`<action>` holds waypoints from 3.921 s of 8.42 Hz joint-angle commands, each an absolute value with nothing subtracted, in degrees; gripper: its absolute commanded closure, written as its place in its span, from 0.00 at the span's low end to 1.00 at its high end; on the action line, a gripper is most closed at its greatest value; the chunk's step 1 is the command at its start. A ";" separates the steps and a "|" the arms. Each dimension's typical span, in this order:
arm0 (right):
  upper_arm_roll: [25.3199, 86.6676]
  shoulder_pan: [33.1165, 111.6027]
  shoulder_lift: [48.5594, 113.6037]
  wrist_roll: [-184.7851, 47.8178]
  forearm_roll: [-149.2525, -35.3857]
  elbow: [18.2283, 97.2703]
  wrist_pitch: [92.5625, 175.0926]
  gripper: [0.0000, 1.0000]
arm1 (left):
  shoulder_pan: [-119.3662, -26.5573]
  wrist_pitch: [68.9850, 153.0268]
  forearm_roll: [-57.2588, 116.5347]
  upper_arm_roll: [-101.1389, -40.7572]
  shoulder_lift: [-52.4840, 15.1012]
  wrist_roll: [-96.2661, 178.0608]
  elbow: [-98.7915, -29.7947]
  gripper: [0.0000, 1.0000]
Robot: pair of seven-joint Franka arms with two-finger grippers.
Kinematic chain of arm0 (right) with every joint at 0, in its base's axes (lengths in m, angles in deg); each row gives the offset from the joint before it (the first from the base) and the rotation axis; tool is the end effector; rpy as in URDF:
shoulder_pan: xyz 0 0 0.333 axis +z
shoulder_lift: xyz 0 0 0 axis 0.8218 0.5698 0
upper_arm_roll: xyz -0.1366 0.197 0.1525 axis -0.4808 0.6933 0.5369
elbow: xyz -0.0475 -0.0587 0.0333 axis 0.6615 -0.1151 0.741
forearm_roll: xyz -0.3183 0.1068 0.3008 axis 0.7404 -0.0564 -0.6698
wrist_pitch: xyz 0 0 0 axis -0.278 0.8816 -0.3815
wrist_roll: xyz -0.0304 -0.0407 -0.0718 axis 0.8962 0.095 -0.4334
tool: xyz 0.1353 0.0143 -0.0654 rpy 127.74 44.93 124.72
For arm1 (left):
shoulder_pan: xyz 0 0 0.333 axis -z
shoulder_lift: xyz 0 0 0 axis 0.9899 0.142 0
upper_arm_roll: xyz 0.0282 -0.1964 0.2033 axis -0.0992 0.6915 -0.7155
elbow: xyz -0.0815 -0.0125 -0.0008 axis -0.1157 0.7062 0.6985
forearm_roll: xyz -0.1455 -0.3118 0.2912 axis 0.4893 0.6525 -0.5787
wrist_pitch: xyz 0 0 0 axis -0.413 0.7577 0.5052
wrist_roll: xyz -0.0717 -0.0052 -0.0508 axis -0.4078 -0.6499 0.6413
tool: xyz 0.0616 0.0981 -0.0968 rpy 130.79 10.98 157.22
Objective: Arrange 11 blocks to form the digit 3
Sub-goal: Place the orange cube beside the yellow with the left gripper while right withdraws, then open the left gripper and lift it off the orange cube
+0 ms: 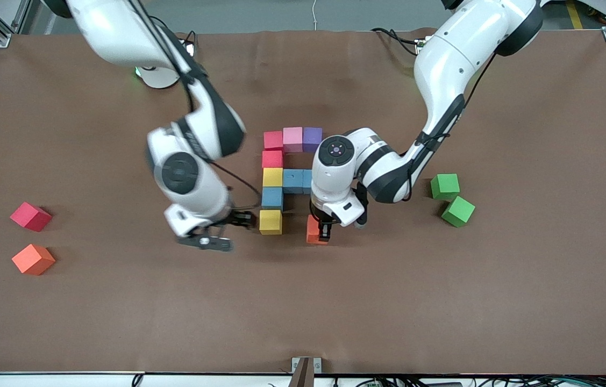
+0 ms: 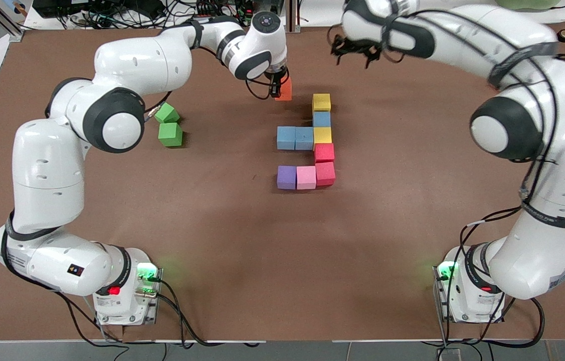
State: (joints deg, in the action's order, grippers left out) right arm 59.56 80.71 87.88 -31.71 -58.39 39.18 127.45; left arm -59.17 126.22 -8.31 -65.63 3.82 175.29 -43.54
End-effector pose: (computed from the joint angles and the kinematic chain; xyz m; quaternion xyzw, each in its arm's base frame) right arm 0.6770 0.3051 0.3052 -0.9967 0.0779 0.0195 0.0082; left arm 0.5928 -0.5139 0.1582 0.7313 0.6747 0.0488 0.0873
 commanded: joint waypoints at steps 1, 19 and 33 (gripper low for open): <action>60.56 72.45 80.93 -42.21 -58.64 42.40 121.95 0.00 | -56.53 125.32 -6.95 -66.33 6.22 176.21 -39.82 0.63; 60.48 52.54 55.86 -66.88 -55.56 43.63 104.52 0.00 | -53.62 130.25 -6.86 -66.42 12.03 179.29 -37.18 0.63; 60.48 54.29 55.68 -66.79 -55.65 43.72 103.72 0.00 | -53.36 131.22 -6.86 -66.42 11.94 178.85 -37.27 0.03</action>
State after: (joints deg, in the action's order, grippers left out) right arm 60.40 54.30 55.96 -66.32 -56.20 44.13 104.40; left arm -54.14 130.79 -8.17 -65.66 11.35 179.17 -38.69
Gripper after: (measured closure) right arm 0.000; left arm 0.106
